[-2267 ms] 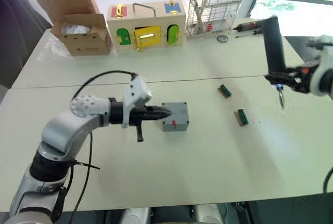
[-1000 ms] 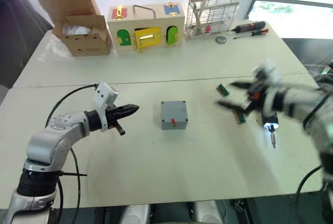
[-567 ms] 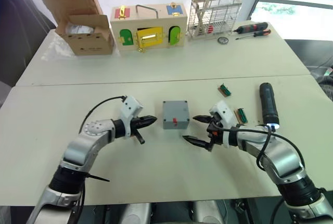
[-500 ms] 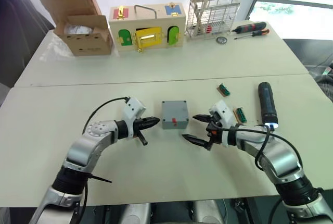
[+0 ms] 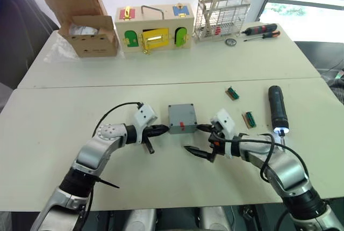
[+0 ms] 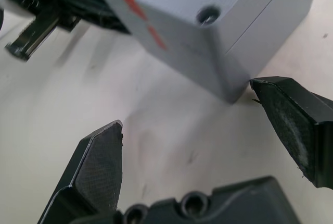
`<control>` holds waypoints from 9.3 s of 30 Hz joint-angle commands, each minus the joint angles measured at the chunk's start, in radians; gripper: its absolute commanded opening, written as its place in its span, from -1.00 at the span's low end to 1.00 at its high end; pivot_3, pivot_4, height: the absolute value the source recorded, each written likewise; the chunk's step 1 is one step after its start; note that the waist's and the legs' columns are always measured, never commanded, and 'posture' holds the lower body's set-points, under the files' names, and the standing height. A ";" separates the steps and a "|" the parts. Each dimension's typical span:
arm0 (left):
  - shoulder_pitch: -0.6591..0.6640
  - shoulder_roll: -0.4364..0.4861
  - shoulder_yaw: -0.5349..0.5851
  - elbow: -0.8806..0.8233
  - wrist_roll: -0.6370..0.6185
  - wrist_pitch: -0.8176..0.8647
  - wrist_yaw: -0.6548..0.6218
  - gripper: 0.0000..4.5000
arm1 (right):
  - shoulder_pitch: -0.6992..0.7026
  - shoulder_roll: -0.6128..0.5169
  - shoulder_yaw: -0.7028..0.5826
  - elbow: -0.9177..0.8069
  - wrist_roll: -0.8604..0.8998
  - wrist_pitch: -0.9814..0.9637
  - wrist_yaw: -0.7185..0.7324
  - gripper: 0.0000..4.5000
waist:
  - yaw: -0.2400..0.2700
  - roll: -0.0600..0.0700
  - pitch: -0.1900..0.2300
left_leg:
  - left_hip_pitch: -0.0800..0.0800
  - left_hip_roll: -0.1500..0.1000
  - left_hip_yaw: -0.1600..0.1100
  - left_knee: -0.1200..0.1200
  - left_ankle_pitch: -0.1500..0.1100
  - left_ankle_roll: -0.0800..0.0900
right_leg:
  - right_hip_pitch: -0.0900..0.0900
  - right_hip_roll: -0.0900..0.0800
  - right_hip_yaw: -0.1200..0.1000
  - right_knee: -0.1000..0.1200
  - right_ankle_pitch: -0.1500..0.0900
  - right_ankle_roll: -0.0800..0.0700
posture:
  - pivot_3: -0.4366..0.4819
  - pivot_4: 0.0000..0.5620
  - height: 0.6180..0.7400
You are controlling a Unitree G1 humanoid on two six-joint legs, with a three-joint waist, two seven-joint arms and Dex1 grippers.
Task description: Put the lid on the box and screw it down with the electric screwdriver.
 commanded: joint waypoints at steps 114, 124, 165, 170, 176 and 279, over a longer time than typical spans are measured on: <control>-0.069 0.100 0.222 -0.314 -0.212 0.242 -0.020 -1.00 | 0.053 0.121 -0.604 -0.069 0.147 0.066 -0.153 0.99 | 0.004 0.000 -0.007 | 0.000 0.000 -0.001 0.001 -0.002 0.004 | 0.001 -0.001 0.000 0.001 0.000 0.000 | -0.05 -0.47 0.90; -0.021 -0.002 0.108 -0.401 -0.228 0.255 0.053 -1.00 | 0.121 0.202 -0.492 -0.068 0.000 -0.013 -0.376 0.25 | -0.012 0.000 -0.007 | 0.001 0.001 0.003 -0.001 0.000 0.000 | -0.002 0.001 0.002 0.003 0.000 0.000 | -0.05 -0.47 0.90; 0.013 0.019 0.059 -0.383 -0.166 0.187 0.079 -1.00 | 0.089 0.260 -0.496 0.117 -0.003 -0.128 -0.489 -0.95 | -0.004 0.000 -0.007 | 0.001 0.000 0.002 0.000 0.000 0.000 | -0.001 0.001 0.002 0.003 0.000 0.000 | -0.05 -0.47 0.90; 0.011 0.020 0.057 -0.371 -0.161 0.178 0.076 -1.00 | 0.085 0.267 -0.516 0.102 0.006 -0.163 -0.493 -0.95 | -0.004 0.000 -0.007 | 0.001 0.000 0.002 0.000 0.000 0.000 | -0.001 0.001 0.002 0.003 0.000 0.000 | -0.05 -0.47 0.90; 0.010 0.017 0.048 -0.359 -0.155 0.168 0.076 -1.00 | 0.090 0.258 -0.520 0.104 -0.004 -0.179 -0.503 -0.11 | -0.004 0.000 -0.007 | 0.001 0.000 0.002 0.000 0.000 0.000 | -0.001 0.001 0.002 0.003 0.000 0.000 | -0.05 -0.47 0.90; 0.045 0.026 0.025 -0.299 -0.096 0.099 0.052 -1.00 | 0.114 0.235 -0.539 0.045 0.093 -0.184 -0.444 -0.98 | -0.003 0.001 -0.008 | 0.002 0.000 0.002 0.000 -0.001 0.002 | -0.001 0.001 0.002 0.003 0.000 0.000 | -0.05 -0.47 0.90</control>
